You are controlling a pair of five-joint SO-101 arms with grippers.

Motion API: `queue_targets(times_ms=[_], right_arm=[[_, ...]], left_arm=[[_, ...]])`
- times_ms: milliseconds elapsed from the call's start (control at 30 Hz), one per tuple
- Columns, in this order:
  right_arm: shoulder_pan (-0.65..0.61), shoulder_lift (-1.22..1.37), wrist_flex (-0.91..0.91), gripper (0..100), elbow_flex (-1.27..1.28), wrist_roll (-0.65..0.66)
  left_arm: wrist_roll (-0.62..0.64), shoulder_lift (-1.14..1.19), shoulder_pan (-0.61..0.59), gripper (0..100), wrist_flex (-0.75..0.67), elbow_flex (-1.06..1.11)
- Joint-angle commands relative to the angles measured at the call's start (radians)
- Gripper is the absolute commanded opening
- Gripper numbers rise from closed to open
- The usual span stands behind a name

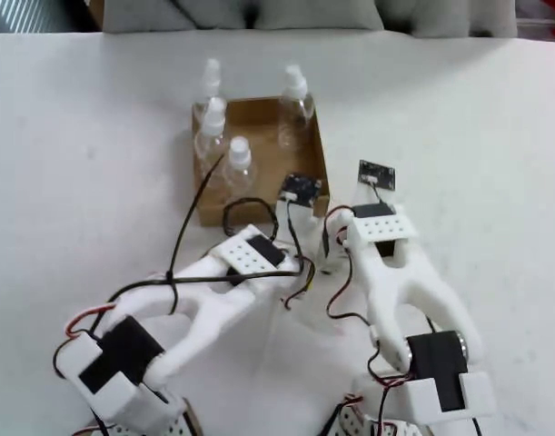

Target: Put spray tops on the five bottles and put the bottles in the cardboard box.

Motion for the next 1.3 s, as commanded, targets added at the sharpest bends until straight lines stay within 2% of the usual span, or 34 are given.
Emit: queue_targets(times_ms=[0,100,267,467,600,833,1100,1267], right_arm=[[0.012,-0.058,0.012,2.9,-0.044,0.064],[0.059,-0.124,0.031,2.9,-0.04,0.161],[0.162,-0.259,0.047,3.0,-0.026,0.591],[0.202,-0.361,0.038,3.5,0.086,0.821],[0.282,-0.341,-0.007,4.6,0.112,0.836],[0.41,-0.199,-0.116,14.3,0.11,0.775],[0.463,-0.151,-0.101,24.3,0.063,0.775],[0.475,-0.159,-0.102,24.9,0.057,0.772]], left_arm=[[-0.014,-0.044,0.001,3,0.015,0.008],[-0.014,-0.044,0.001,3,0.015,0.008],[-0.014,-0.044,0.001,3,0.015,0.008],[-0.014,-0.044,0.001,3,0.015,0.008],[-0.014,-0.044,0.001,3,0.015,0.008],[-0.014,-0.044,0.001,3,0.015,0.008],[-0.014,-0.044,0.001,3,0.015,0.008],[-0.014,-0.044,0.001,3,0.015,0.008]])
